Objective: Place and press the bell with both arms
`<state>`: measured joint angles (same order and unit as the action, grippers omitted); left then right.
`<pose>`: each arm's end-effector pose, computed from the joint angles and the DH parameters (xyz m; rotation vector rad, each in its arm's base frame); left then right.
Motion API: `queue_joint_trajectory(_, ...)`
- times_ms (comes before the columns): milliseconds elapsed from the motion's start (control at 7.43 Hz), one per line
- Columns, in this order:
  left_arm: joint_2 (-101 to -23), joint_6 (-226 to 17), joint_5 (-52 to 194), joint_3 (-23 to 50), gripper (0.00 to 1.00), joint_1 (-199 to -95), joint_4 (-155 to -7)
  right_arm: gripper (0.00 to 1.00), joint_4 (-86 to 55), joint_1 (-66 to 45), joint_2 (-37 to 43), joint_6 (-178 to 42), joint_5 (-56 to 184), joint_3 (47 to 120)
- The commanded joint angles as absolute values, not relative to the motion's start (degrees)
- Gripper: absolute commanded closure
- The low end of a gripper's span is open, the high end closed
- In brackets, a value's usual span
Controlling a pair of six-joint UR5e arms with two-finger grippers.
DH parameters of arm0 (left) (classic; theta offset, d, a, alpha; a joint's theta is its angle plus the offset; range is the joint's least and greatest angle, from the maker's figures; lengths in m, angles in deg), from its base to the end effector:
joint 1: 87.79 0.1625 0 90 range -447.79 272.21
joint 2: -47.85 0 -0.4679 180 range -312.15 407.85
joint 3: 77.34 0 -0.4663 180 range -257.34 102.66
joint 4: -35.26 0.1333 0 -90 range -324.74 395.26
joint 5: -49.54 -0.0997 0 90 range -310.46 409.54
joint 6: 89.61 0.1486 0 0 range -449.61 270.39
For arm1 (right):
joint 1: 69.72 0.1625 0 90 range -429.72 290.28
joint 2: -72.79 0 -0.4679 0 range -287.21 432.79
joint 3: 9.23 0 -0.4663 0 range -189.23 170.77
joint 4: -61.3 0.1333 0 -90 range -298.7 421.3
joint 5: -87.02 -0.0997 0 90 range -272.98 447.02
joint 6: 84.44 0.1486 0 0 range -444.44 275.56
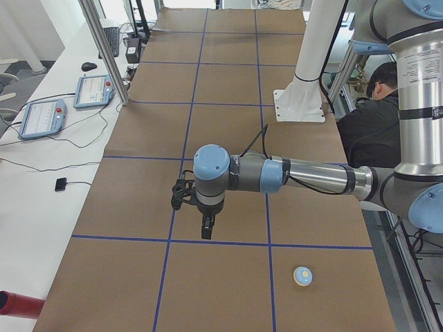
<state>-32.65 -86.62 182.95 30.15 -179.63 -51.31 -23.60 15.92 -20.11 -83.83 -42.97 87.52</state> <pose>-0.0470 -0.4913 0.6589 0.1076 0.7534 0.0492 -0.0047 -0.5590 0.6954 0.1195 -0.7027 -0.1172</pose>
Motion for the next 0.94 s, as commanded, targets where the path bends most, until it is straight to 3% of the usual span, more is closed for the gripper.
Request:
queue_joint_trajectory(0,-32.7,-86.6,182.5,33.0,0.00,-179.6,-51.3,0.00,-23.6,15.9,-20.1,-83.8,-43.0,87.6)
queue_joint_trajectory(807,-33.6,-90.5,183.0,30.9,0.00,-179.4,-53.3,0.00,-23.6,15.9,-20.0,-83.8,-43.0,87.7)
